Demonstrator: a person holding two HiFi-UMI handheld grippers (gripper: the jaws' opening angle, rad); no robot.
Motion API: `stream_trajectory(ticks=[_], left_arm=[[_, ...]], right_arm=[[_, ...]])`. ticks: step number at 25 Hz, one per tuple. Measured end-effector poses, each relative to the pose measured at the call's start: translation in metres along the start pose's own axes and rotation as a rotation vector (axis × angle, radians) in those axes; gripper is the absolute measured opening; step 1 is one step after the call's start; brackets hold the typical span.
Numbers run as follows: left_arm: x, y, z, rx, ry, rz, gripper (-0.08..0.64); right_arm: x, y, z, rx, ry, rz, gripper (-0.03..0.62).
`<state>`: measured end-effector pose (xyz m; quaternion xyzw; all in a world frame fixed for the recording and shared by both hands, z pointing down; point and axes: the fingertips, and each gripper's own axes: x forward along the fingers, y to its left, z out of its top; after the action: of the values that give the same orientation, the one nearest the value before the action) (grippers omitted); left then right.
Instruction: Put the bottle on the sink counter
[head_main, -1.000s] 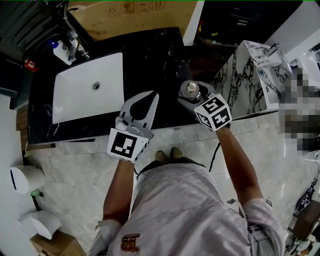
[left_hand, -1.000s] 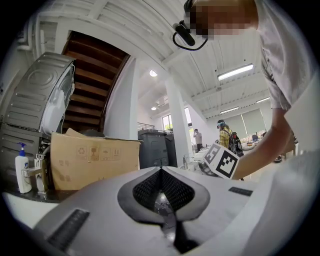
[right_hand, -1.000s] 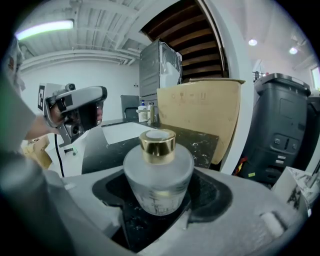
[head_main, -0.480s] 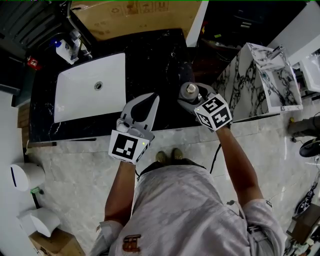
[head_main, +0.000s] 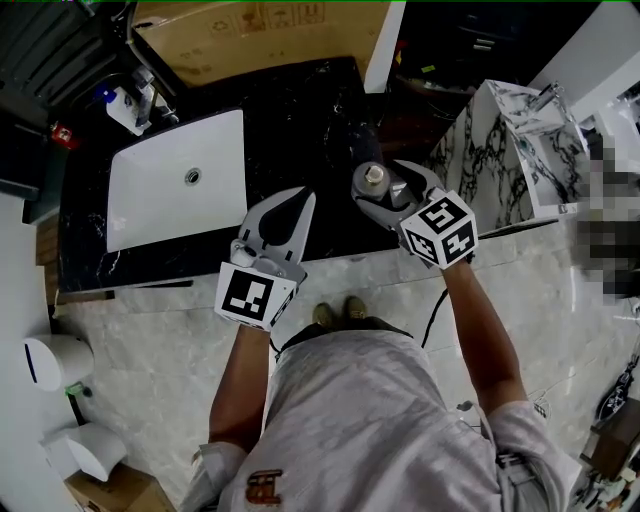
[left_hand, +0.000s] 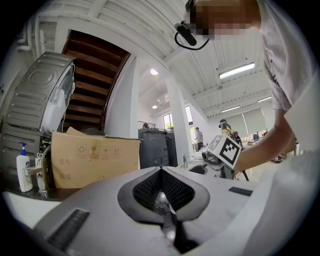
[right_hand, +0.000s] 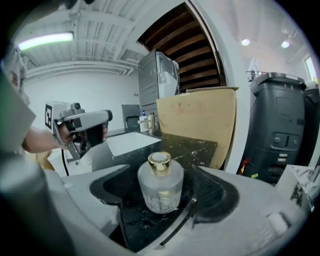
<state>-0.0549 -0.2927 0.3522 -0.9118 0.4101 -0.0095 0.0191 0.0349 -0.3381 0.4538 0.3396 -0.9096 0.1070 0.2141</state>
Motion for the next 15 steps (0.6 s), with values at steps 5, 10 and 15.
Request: stream_trajectory(ticks=[5,10,15], left_arm=[[0.002,-0.011,0.009,0.000,-0.010,-0.021,0.000],[0.001,-0.023,0.028,-0.010,-0.047,-0.042,0.000],[-0.003,-0.035,0.052,-0.008,-0.101,-0.060,0.000]], right_arm=[[-0.038,0.016,0.044,0.010,-0.165,0.035,0.374],[-0.075,0.046,0.094,-0.009,-0.344,0.094,0.278],[-0.094,0.063,0.113,-0.039,-0.411,0.091,0.122]])
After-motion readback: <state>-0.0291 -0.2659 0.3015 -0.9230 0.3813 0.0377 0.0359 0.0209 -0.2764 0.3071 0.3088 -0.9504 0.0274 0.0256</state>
